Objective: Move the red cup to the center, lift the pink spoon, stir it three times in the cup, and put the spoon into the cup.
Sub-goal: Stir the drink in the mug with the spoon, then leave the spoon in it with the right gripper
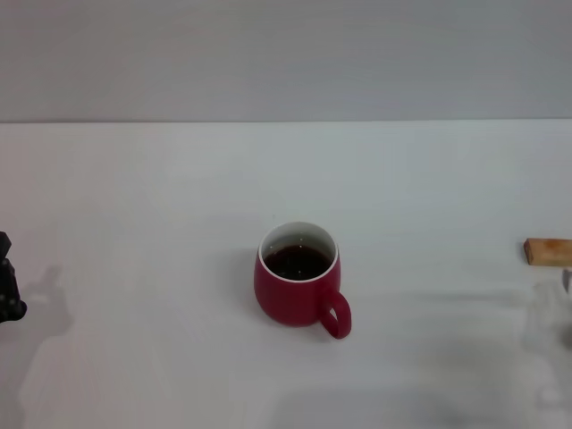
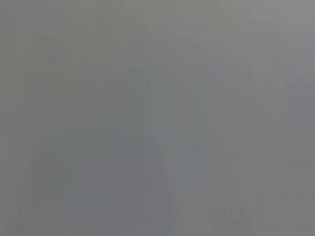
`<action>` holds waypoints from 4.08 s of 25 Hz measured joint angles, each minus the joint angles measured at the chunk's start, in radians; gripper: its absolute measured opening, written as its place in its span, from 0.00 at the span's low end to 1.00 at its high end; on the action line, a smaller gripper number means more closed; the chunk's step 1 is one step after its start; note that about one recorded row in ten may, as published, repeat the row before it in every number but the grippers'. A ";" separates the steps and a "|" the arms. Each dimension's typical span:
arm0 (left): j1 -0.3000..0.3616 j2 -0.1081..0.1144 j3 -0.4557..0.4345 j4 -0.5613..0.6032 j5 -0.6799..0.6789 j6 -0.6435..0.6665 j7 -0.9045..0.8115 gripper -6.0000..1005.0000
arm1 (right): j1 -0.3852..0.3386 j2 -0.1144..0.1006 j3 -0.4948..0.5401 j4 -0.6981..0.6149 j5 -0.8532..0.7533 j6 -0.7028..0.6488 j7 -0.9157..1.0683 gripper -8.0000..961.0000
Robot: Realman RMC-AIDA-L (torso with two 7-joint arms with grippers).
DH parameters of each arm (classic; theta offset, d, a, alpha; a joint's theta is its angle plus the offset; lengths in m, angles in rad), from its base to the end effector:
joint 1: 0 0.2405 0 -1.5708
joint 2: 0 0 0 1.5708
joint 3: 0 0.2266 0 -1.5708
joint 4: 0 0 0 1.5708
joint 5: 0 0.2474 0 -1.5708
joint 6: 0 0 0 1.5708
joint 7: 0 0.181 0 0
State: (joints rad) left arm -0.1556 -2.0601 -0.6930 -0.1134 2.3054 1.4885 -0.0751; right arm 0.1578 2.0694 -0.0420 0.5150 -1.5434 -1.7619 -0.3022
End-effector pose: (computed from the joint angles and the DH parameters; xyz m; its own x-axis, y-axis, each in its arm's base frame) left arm -0.3683 0.2589 -0.0083 0.7896 -0.1105 0.6036 0.5894 -0.1368 -0.7961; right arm 0.2812 0.2202 -0.0526 0.7138 0.2803 -0.6418 -0.6538 -0.0618 -0.7541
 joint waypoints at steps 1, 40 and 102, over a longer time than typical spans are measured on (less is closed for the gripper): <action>0.000 0.000 0.000 0.000 0.000 0.000 0.000 0.00 | 0.008 0.000 0.000 0.003 -0.002 -0.002 0.000 0.08; 0.001 -0.002 -0.013 0.001 0.000 0.001 0.000 0.00 | 0.274 0.016 0.016 0.222 -0.205 0.099 0.002 0.08; -0.012 -0.003 -0.017 0.006 0.000 -0.008 0.000 0.00 | 0.346 0.021 0.173 0.175 -0.351 0.603 0.103 0.08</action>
State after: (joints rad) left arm -0.1675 -2.0632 -0.7103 -0.1073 2.3055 1.4802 -0.0751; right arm 0.5034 2.0907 0.1315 0.6900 -1.8940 -1.1588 -0.1989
